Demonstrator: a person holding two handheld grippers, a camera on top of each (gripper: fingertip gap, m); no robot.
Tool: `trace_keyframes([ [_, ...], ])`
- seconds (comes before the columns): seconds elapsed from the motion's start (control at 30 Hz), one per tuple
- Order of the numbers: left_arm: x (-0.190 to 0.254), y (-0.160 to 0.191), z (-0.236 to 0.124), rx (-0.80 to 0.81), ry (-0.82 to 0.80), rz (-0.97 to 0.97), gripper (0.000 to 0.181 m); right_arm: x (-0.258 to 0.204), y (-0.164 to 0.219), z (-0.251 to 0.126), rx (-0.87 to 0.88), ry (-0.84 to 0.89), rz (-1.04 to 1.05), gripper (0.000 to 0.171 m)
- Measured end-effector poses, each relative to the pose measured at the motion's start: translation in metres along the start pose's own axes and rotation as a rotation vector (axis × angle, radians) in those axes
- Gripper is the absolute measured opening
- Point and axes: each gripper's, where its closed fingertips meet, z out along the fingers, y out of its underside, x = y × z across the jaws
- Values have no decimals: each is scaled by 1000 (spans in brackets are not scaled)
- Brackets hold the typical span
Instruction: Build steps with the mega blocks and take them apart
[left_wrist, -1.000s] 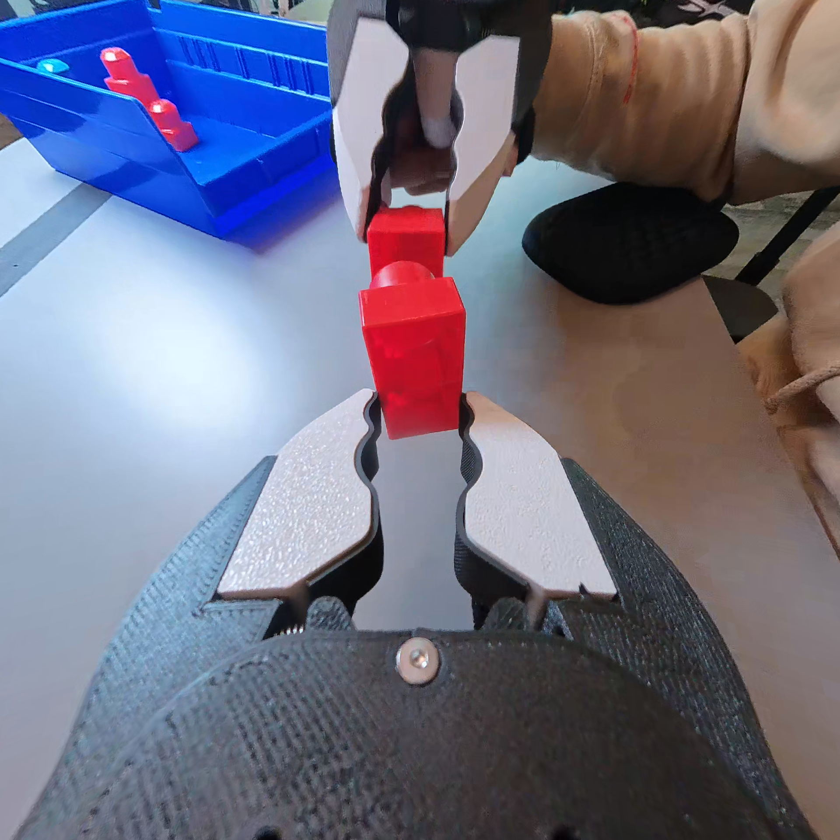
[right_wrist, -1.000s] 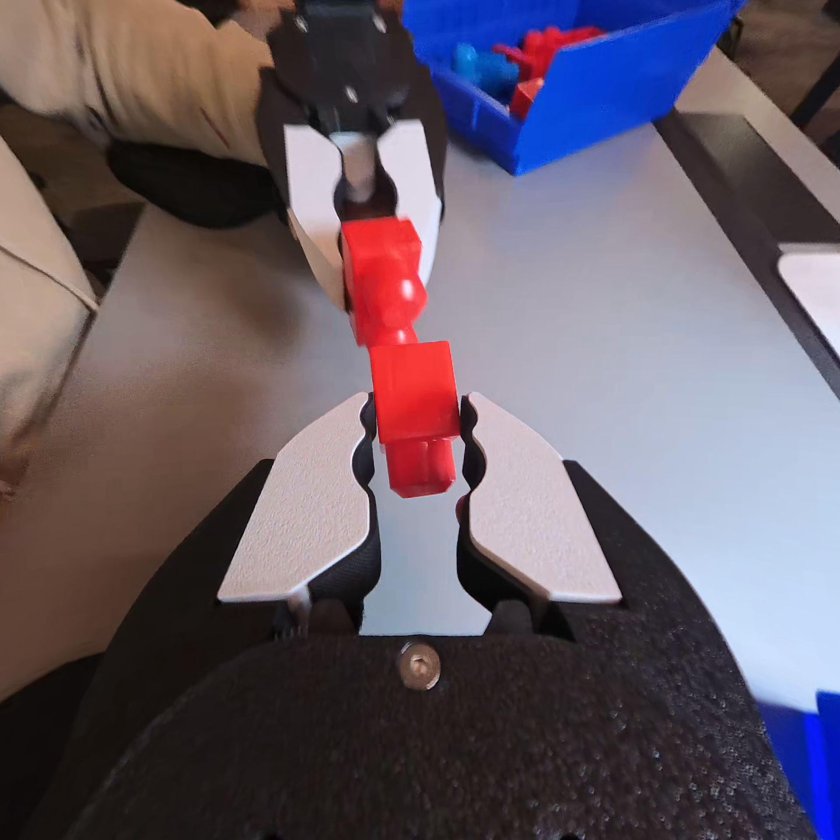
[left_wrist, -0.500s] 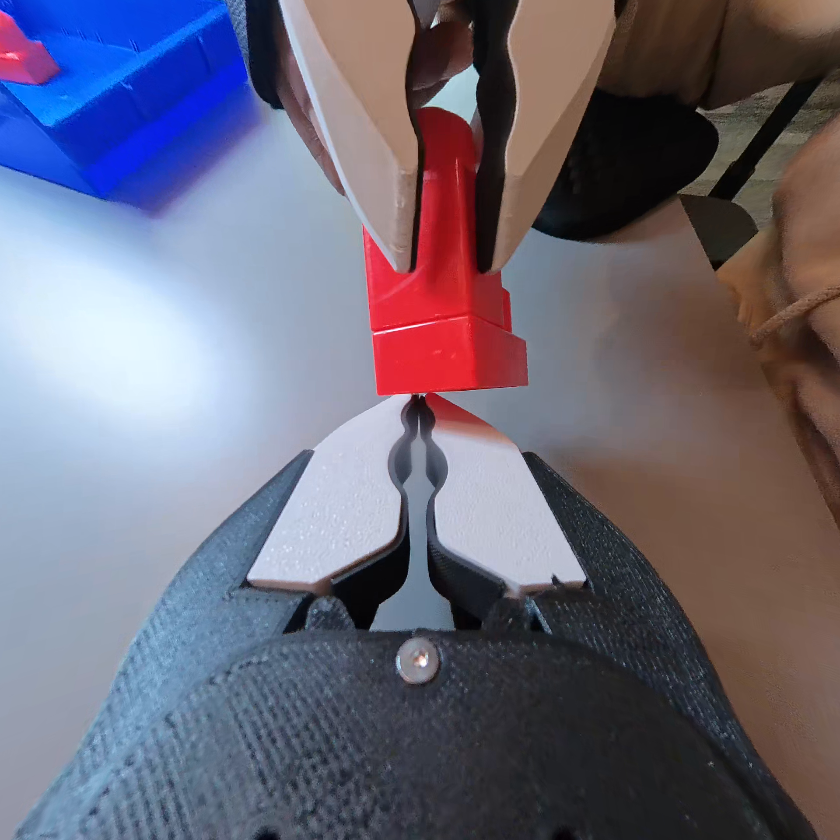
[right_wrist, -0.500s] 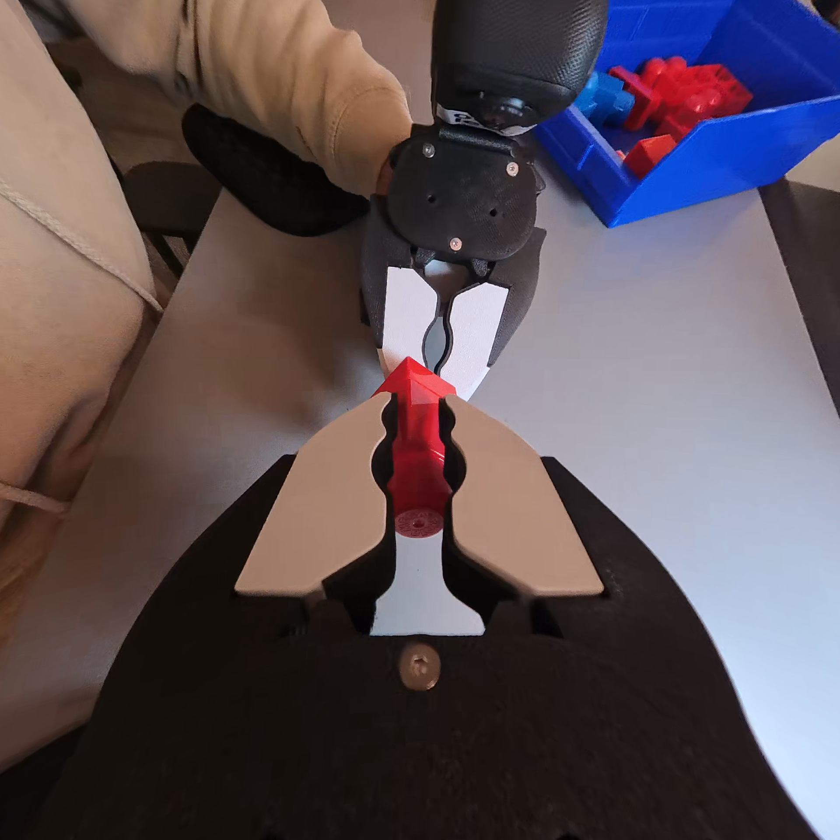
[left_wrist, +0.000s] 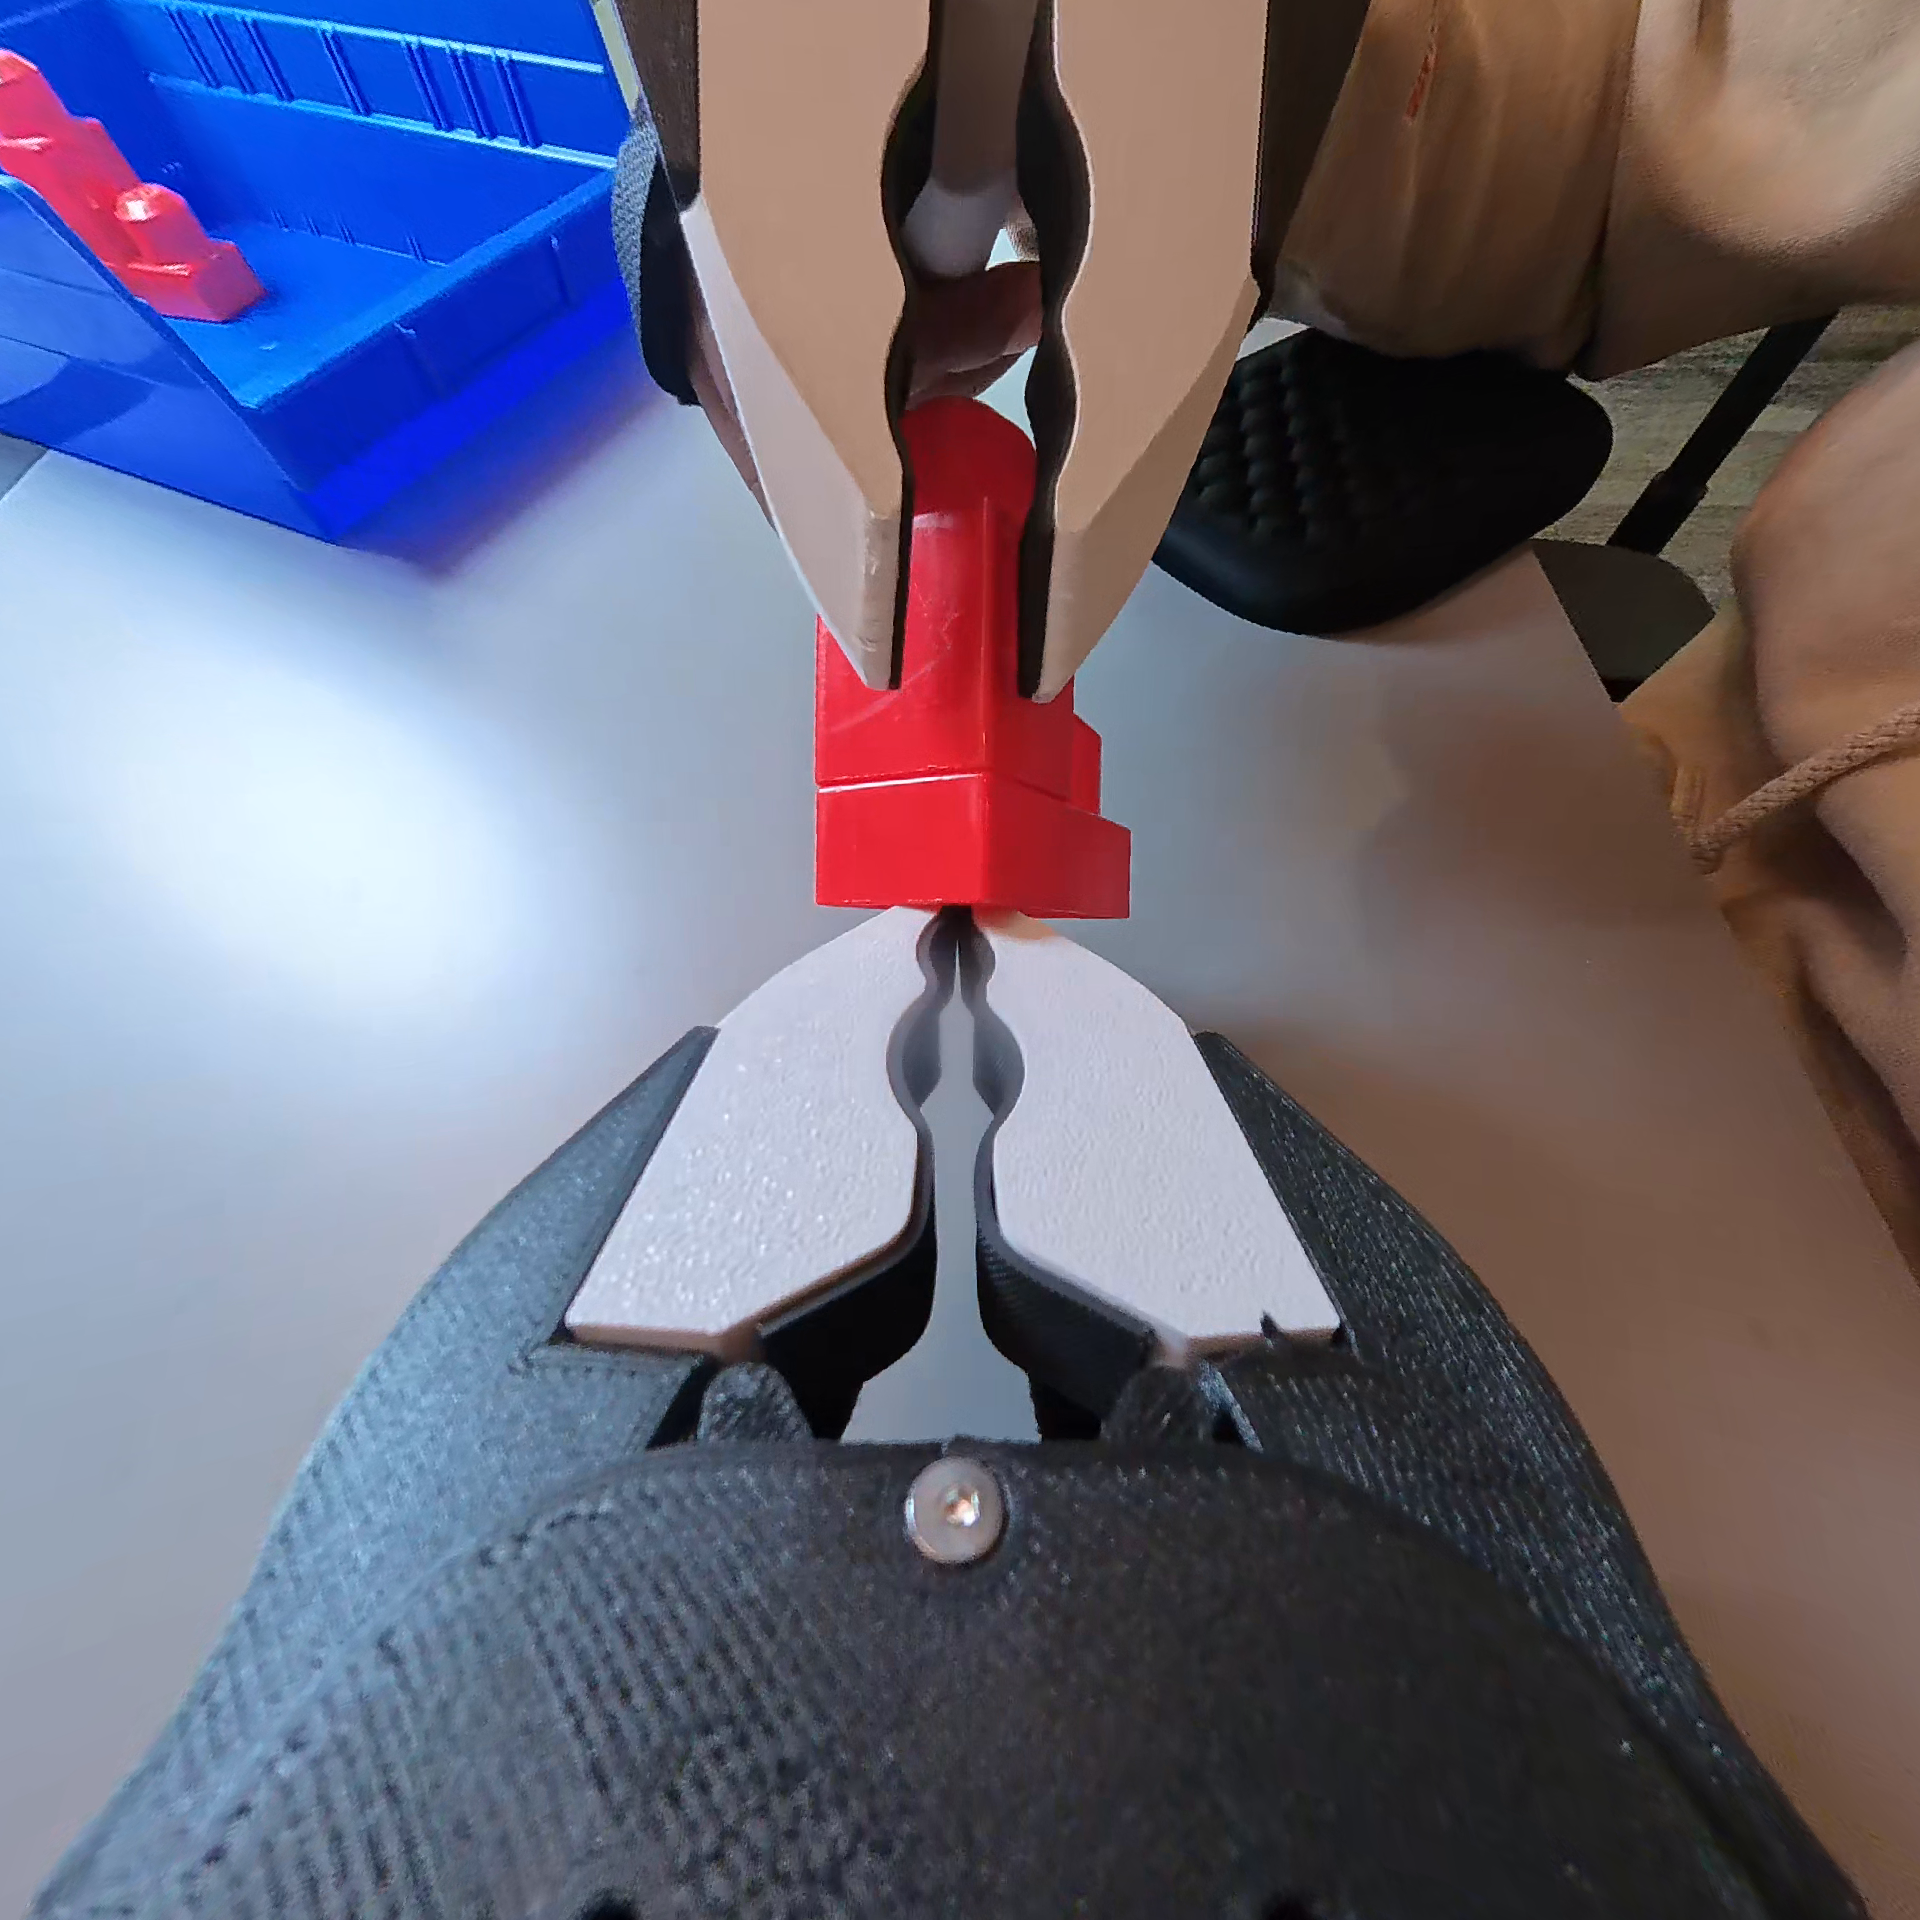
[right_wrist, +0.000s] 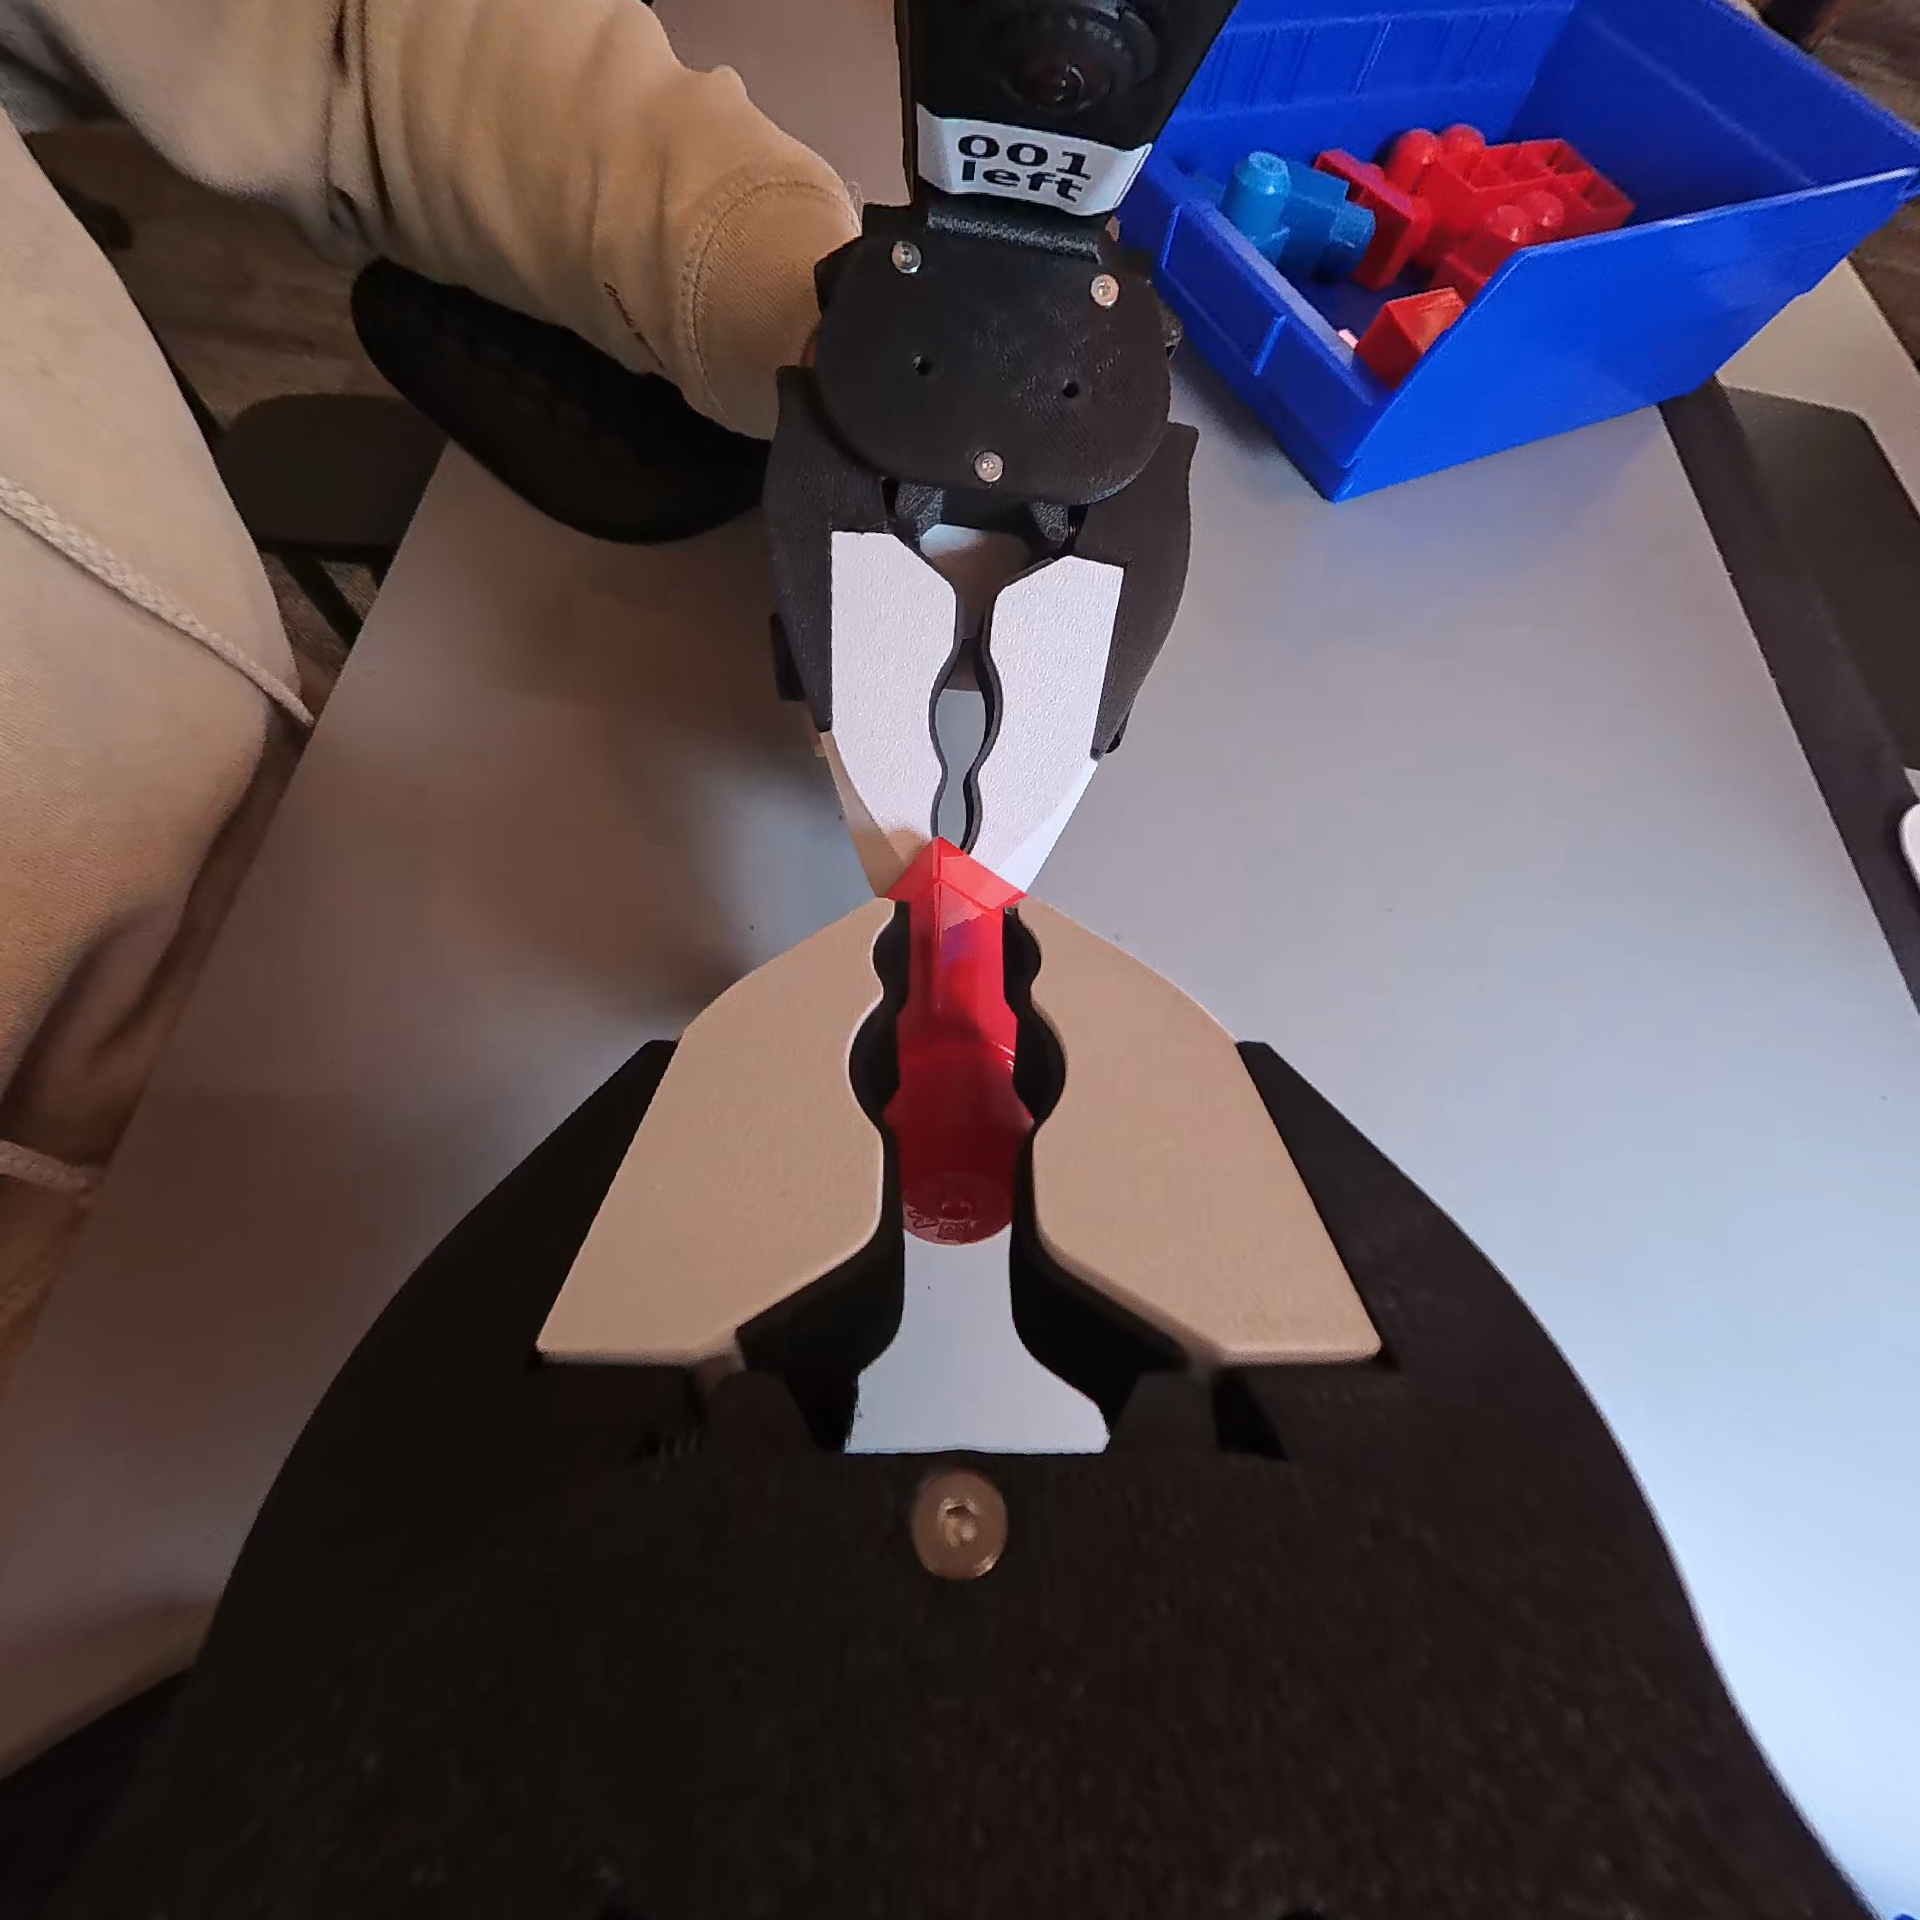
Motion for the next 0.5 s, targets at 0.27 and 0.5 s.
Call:
trace_keyframes([
  [0.27, -2, 2, -2, 3, 0, -3, 1, 2, -3, -5, 18, 15, -3, 17],
  [0.5, 8, 7, 1, 25, 110, -98, 59, 1, -8, -8, 51, 19, -13, 17],
])
